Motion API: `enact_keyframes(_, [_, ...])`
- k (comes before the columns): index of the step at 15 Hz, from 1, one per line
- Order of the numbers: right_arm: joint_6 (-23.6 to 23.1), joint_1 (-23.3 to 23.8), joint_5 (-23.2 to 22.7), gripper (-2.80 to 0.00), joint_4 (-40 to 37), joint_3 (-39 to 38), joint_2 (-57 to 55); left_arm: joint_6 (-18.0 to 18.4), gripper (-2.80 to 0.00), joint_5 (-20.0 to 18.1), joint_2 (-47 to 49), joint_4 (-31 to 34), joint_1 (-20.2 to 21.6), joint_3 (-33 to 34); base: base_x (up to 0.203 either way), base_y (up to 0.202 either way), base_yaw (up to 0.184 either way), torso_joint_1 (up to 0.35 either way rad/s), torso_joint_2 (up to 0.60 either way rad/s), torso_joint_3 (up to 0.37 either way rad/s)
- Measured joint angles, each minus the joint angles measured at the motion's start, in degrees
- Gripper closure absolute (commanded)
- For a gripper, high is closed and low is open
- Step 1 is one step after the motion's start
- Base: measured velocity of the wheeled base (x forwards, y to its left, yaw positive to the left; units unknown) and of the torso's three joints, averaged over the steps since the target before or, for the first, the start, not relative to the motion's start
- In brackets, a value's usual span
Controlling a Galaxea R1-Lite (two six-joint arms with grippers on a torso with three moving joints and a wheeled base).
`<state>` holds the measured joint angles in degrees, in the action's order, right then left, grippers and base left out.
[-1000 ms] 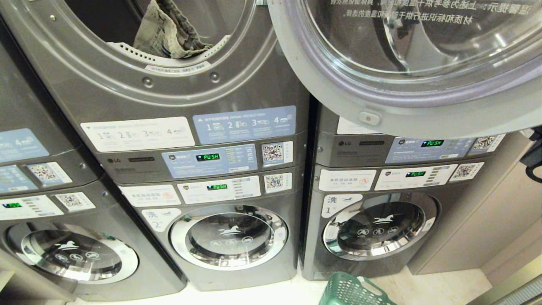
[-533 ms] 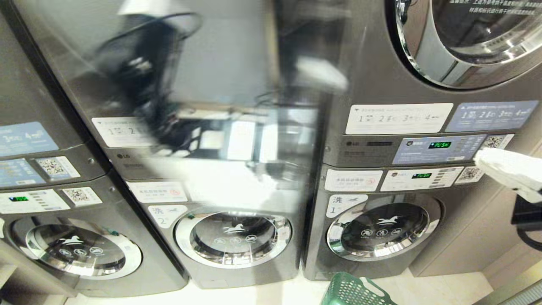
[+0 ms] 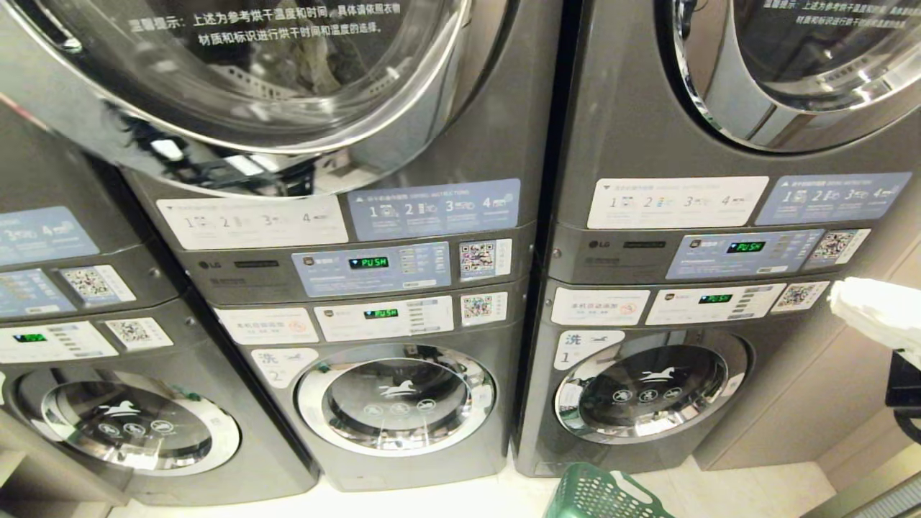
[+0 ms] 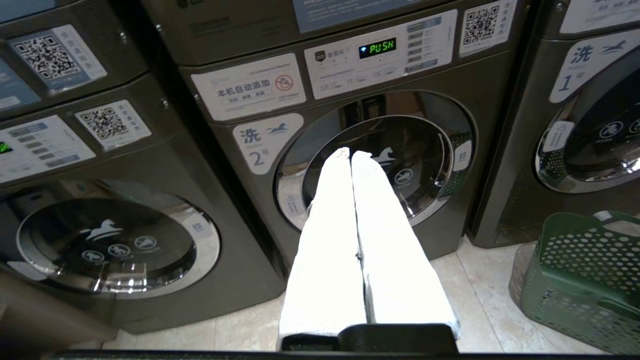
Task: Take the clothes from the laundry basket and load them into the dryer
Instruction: Close the dryer
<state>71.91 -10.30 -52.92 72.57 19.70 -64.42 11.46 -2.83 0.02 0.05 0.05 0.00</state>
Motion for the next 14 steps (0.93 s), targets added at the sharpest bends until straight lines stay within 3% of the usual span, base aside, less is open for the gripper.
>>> enact_keyframes(3, [-0.56,0.05,0.06,0.0,0.07,0.35,-1.46,0.0,0.0,0.05,0.0,0.02,-0.1,0.0,0.0,0.0,0.0,0.0,0.0,0.0])
enact_keyframes(7, [-6.57,0.56,0.4,0.0,0.06,0.48,-5.32,0.0,0.0,0.01,0.0,-0.05,-0.1,0.0,0.0,0.0,0.0,0.0,0.0,0.0])
enact_keyframes(9, [-7.07,0.6,1.12,0.0,0.04,0.37,-6.37,0.0,0.0,0.05,0.0,0.03,-0.1,0.0,0.0,0.0,0.0,0.0,0.0,0.0])
enact_keyframes(12, [-7.11,0.72,5.94,0.0,0.03,0.13,-7.06,0.0,0.0,0.02,0.0,0.0,-0.1,0.0,0.0,0.0,0.0,0.0,0.0,0.0])
enact_keyframes(14, [-7.48,3.38,9.26,0.0,0.05,0.22,-7.25,0.0,0.0,0.05,0.0,-0.02,-0.1,0.0,0.0,0.0,0.0,0.0,0.0,0.0])
